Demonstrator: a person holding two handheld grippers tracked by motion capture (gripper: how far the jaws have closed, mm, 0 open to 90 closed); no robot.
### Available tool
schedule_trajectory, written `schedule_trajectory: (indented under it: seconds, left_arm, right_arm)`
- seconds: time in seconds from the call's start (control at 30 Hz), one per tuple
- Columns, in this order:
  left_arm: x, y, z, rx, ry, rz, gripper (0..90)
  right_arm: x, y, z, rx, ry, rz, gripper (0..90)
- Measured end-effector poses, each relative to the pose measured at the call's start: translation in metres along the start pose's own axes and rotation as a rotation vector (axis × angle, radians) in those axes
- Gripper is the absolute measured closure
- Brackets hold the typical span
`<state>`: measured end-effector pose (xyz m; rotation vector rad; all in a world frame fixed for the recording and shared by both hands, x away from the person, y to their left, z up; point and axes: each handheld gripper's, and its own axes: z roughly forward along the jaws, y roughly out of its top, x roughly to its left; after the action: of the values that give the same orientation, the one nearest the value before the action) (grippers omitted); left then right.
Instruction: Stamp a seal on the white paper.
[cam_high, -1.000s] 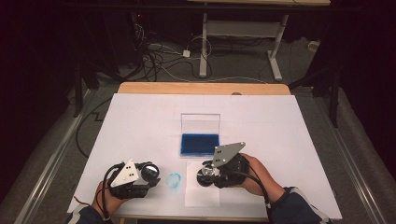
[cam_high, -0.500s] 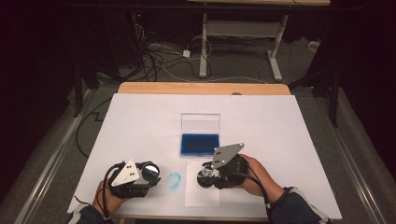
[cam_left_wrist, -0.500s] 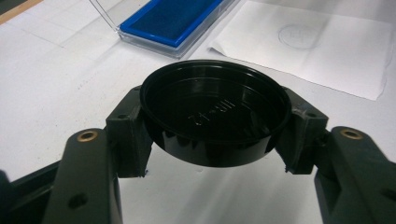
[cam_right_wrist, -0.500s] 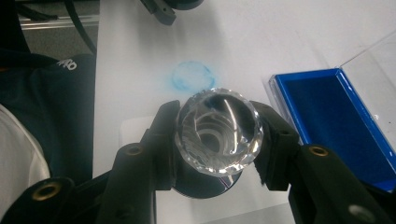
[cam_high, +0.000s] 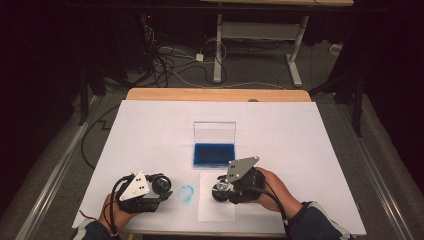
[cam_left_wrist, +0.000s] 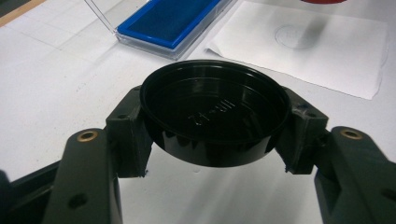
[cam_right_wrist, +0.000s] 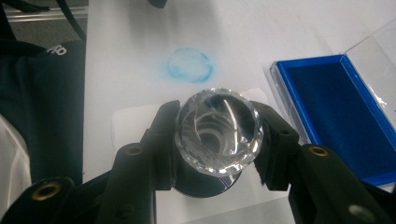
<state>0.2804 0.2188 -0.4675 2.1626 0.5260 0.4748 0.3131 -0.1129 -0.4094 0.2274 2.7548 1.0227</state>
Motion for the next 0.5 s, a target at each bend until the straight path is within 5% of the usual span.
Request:
schedule_trajectory:
  seconds: [0.5]
  left_arm:
    - [-0.001, 0.002, 0.001, 0.004, -0.004, 0.011, 36.2]
  right_arm:
    - [0.001, -0.008, 0.012, 0.034, -0.001, 0.006, 56.4]
